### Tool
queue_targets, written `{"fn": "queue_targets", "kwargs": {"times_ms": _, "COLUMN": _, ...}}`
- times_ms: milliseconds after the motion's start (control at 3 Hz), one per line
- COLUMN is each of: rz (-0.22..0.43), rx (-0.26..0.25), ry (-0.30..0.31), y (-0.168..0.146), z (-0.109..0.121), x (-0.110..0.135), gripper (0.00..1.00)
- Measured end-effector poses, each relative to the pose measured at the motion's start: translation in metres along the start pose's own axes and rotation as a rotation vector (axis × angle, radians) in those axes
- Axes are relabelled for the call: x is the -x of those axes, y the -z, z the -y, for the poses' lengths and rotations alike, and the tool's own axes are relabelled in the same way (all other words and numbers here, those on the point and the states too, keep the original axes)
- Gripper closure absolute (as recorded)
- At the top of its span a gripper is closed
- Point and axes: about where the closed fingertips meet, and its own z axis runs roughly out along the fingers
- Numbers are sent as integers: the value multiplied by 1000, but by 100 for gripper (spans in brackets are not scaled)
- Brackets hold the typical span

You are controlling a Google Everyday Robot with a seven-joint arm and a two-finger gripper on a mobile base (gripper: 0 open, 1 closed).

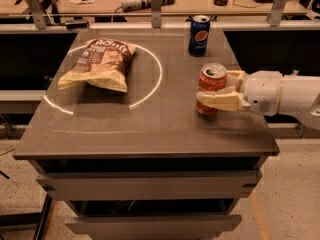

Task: Knock coke can over

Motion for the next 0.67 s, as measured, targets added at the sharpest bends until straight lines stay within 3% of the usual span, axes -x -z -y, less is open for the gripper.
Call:
{"fn": "queue_targets", "kwargs": {"times_ms": 333, "rz": -94, "rx": -15, "ry": 86, "y": -7, "z": 1, "x": 40, "gripper": 100}}
{"fn": "queue_targets", "kwargs": {"times_ms": 667, "rz": -272, "rx": 4, "ry": 166, "y": -16, "z": -10, "x": 72, "gripper": 100}}
